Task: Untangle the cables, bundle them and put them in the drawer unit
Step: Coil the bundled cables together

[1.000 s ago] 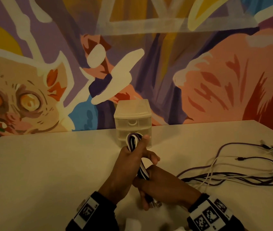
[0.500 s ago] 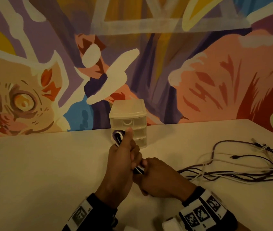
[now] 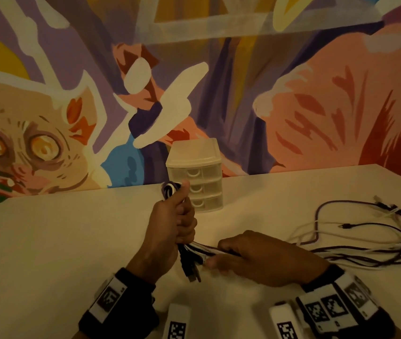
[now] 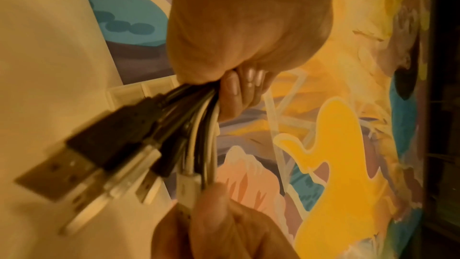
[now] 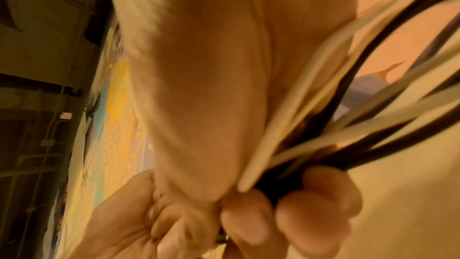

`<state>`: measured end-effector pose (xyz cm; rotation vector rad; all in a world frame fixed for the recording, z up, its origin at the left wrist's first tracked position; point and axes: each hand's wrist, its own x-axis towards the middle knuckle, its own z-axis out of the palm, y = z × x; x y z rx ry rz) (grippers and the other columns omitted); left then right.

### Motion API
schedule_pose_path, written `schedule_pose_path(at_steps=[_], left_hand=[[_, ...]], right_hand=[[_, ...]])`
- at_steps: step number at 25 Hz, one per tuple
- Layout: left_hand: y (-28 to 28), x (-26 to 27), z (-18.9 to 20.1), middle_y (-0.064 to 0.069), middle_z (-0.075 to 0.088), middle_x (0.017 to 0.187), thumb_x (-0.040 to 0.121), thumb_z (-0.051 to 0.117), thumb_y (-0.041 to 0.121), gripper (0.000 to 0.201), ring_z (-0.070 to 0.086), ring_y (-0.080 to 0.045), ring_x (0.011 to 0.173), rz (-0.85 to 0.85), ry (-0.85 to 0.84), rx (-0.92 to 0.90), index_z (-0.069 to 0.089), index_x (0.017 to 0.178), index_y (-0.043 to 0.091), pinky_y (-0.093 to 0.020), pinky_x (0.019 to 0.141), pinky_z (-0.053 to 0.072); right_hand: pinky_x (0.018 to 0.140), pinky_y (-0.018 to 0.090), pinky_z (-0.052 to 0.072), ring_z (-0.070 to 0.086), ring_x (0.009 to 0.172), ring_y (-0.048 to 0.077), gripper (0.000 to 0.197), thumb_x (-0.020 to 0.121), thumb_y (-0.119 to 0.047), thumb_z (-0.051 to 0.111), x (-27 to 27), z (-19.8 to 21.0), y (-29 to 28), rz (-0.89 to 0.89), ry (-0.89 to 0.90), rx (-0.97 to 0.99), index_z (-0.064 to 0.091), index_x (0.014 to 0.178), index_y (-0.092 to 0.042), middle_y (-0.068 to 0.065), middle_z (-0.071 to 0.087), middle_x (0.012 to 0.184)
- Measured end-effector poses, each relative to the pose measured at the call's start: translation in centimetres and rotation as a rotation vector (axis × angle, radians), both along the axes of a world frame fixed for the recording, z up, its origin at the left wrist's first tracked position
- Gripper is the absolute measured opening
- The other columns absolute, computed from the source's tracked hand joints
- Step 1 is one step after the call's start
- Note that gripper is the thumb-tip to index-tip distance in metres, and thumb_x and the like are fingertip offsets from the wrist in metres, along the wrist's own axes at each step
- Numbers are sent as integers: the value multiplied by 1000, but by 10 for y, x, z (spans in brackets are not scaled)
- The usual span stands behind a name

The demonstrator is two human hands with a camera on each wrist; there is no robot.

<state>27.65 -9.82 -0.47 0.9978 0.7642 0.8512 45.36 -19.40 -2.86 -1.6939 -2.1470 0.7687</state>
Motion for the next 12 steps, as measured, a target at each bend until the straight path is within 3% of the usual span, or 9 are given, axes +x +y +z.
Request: schedule_pose_path(at_steps=[1,3,5,7,10,12], left_hand=[[1,-2,-1,5,26,47,104,58,50,63,22,-7,34,-14,38,9,35,53,21,-19,38,14],[3,-6,-3,5,24,51,102,62,52,61,20,-7,38,-32,78,31,35,55,22,-22,40,13],[6,-11,-3,5,23,52,102,63,51,60,19,-7,40,-33,82,39,35,56,23,-22,39,13],[8,-16,-4,5,23,52,102,62,51,60,18,-7,40,-36,78,26,35,56,23,-22,38,14],[10,-21,0,6,23,53,104,61,47,59,17,-7,40,6,35,10,35,56,24,-21,37,14],[11,-25,4,6,23,52,105,61,45,59,18,-7,40,56,-24,-6,36,56,24,-21,37,14]], right_hand=[[65,12,41,58,65,-4,48,104,-63,47,0,1,-1,24,-5,-11,69,96,-21,-30,64,68],[67,14,44,59,67,-3,43,108,-56,43,5,0,-3,51,6,-22,67,98,-23,-29,63,70],[76,29,55,65,73,5,33,111,-52,42,10,-3,-5,67,23,-30,64,98,-32,-18,69,81],[86,40,57,68,83,11,27,112,-46,38,14,-13,-2,58,-88,47,58,97,-38,-11,73,92],[80,37,54,64,81,10,27,111,-51,32,4,-13,2,-18,-230,236,51,98,-37,-9,70,90],[71,30,51,61,70,9,49,105,-69,28,-8,-8,2,-54,-139,244,55,89,-31,-4,66,77]])
